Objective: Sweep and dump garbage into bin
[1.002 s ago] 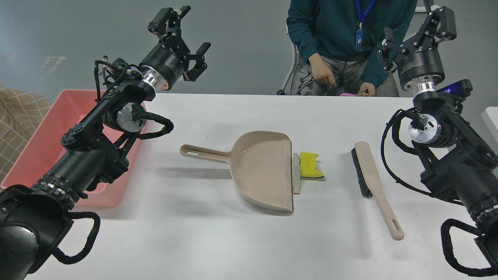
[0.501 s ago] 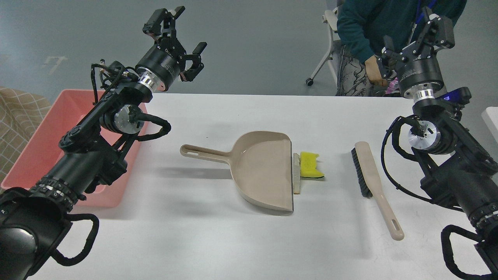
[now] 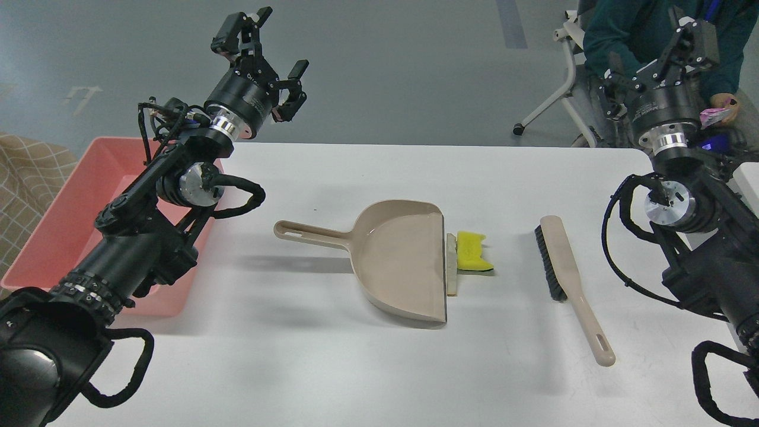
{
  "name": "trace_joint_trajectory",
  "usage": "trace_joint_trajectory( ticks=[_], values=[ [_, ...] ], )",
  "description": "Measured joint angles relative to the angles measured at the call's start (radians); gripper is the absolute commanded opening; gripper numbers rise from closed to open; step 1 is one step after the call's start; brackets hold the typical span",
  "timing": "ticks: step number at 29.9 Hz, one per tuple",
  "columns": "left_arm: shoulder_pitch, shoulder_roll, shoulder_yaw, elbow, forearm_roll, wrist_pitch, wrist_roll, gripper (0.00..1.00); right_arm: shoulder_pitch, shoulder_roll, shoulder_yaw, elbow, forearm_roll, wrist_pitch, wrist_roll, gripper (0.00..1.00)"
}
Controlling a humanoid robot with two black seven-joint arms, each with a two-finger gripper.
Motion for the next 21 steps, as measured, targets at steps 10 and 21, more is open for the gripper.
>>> trace_joint_trajectory(
  ticks=[10,21],
  values=[
    [0.0,0.01,0.001,0.0,-0.002,0.003,-0.017,0.98,-0.008,0.0,-0.002,0.002,-0.002,0.002,-0.001,1.0],
    [0.008,0.008,0.003,-0.003,0.004,-0.006,-0.025,0.98,-0.006,0.003,-0.002,0.003,-0.002,0.001,0.004,1.0]
  ],
)
